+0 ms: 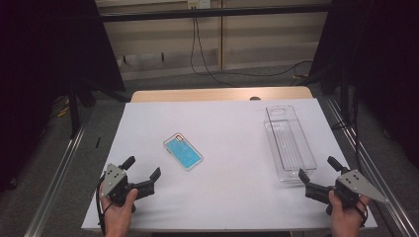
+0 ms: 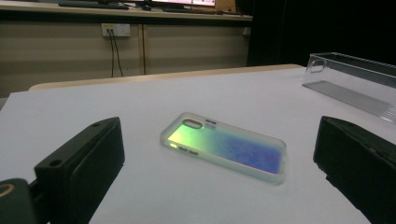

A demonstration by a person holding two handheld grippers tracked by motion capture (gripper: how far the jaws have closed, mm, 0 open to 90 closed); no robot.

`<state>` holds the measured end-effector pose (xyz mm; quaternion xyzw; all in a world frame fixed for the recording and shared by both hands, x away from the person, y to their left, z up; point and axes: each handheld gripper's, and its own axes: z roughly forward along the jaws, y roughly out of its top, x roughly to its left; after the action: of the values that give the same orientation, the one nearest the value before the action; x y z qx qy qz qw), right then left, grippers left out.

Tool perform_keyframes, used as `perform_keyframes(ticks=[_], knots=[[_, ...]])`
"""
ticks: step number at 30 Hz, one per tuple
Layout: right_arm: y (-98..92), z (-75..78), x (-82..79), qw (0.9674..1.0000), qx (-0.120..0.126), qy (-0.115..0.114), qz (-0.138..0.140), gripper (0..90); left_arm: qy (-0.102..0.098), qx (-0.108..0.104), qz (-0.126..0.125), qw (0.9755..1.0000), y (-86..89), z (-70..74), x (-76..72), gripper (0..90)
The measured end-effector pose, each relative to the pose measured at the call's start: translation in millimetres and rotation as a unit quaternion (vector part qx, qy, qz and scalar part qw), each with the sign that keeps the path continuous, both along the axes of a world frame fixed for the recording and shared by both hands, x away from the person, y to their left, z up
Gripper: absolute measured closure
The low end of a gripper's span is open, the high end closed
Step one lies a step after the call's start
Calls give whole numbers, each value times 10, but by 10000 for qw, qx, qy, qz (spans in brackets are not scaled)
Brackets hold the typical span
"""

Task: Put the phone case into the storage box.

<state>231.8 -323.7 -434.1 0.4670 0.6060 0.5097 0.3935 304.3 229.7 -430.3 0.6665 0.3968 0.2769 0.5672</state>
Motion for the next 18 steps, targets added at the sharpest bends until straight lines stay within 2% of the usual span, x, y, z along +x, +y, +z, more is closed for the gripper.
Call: perform_keyframes(ticks=[5,10,16,17,18], knots=[[6,-1,-19,10000,33,13,19,0,108,-130,-141,9998,-56,-7,32,25],[10,-7,-24,9999,79,51,56,0,96,-33,-304,9995,-105,-1,55,39],[12,1,-69,10000,43,18,59,0,121,-109,-486,9987,-164,11,98,31],[10,0,-73,10000,16,21,53,0,182,-234,-517,9982,-180,3,134,28],[10,0,-73,10000,16,21,53,0,182,-234,-517,9982,-180,3,134,28]])
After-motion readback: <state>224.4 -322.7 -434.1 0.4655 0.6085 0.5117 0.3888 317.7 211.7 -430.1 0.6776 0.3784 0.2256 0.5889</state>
